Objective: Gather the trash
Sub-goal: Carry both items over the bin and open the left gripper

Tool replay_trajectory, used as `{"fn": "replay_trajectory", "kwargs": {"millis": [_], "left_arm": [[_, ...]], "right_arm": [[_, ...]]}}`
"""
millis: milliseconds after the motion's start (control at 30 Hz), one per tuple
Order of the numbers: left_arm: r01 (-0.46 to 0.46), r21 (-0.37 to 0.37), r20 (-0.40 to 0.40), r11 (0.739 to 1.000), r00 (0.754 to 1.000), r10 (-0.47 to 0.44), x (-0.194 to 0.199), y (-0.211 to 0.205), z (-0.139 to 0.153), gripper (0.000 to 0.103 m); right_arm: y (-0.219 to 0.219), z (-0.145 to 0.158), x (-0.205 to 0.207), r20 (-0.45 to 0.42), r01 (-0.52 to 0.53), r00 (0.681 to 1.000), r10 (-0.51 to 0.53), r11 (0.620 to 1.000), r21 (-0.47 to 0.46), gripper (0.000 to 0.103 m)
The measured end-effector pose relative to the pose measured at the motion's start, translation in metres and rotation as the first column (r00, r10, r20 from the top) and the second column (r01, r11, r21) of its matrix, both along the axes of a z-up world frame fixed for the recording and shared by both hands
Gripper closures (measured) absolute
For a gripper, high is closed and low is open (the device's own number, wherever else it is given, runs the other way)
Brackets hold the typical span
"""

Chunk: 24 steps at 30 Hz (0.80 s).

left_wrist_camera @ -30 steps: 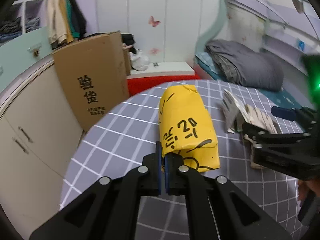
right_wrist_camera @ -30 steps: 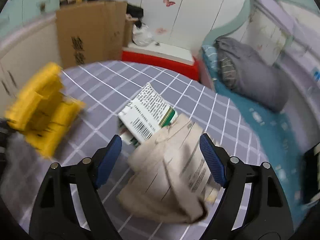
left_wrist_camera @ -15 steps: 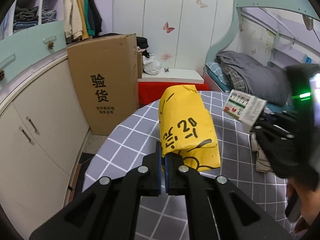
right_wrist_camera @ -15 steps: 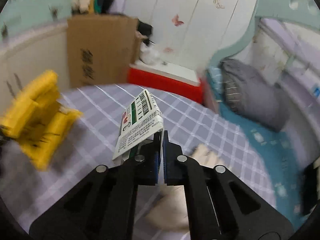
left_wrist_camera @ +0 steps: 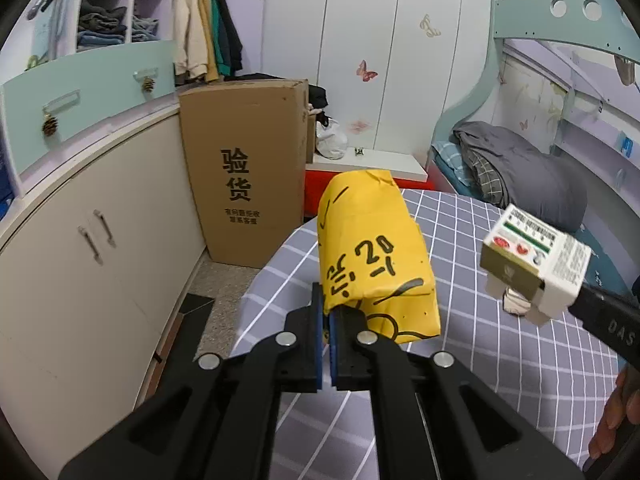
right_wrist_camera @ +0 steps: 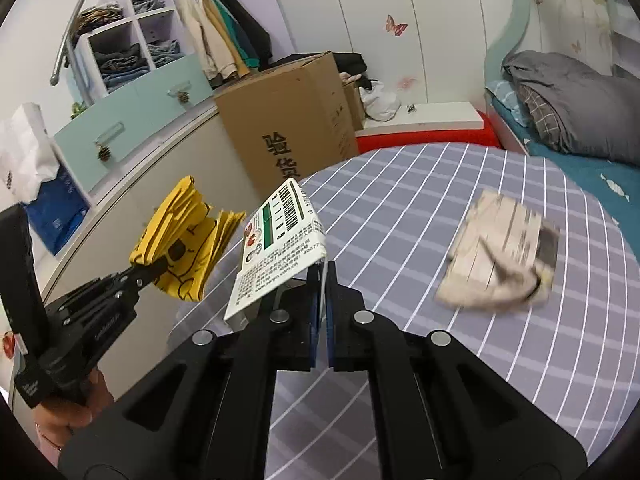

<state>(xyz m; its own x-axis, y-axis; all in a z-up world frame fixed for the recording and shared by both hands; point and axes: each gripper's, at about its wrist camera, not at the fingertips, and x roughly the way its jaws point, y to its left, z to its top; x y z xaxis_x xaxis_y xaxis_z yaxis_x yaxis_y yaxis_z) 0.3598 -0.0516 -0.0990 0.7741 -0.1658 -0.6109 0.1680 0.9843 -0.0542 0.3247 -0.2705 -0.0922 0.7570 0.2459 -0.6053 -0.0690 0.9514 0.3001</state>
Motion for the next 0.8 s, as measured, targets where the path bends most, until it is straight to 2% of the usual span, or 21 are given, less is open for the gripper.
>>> {"fn": "replay_trajectory", "kwargs": {"millis": [400, 800], "left_arm": [[-0.052, -0.044, 0.005, 0.998, 0.999, 0.052, -0.069, 0.049, 0.002, 0.101], [-0.144, -0.096, -0.006, 0.985, 0.99, 0.144, -0.105, 0.114, -0.003, 0.101]], "right_arm": [[0.056, -0.004, -0.065, -0.009, -0.081, 0.997, 0.082, 0.996, 0.036, 0.1], [0.132, -0.002, -0.075, -0.016, -0.215, 0.977, 0.215, 0.977, 0.014, 0.1]]}}
